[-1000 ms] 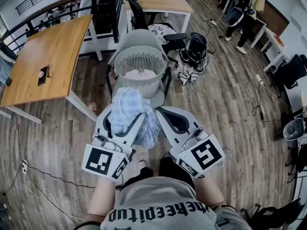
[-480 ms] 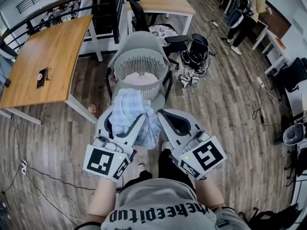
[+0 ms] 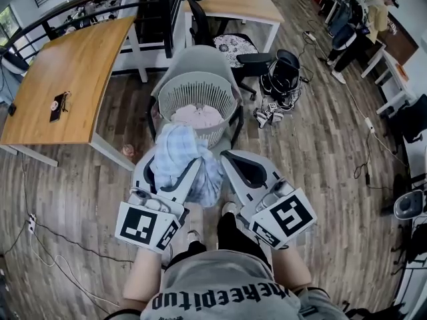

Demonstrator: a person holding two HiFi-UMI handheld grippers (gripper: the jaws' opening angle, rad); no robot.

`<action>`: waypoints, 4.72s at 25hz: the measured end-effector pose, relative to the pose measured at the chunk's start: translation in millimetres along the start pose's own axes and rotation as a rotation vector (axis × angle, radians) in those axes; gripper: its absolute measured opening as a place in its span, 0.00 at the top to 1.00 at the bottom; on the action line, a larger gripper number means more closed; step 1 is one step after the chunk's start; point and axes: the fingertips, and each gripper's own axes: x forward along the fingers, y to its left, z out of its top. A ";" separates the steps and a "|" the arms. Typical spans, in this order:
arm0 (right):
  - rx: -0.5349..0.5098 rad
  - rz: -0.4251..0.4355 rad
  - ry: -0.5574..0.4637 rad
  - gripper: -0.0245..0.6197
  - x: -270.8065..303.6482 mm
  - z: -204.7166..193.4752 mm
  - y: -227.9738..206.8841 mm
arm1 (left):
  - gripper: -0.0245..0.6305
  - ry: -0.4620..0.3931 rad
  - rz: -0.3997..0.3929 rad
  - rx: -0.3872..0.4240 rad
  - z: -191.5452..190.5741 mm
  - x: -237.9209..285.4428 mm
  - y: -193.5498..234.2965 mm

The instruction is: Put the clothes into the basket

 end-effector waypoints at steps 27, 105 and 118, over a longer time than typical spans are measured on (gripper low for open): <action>0.005 0.152 0.029 0.95 38.3 -3.4 -101.5 | 0.54 0.008 0.151 -0.013 -12.3 94.4 10.6; 0.070 0.059 0.041 0.95 174.0 -9.3 -193.5 | 0.54 0.060 0.045 -0.009 -14.4 222.5 130.3; 0.084 -0.010 0.065 0.95 205.0 -17.1 -189.4 | 0.54 0.078 -0.013 -0.036 -25.1 227.3 164.0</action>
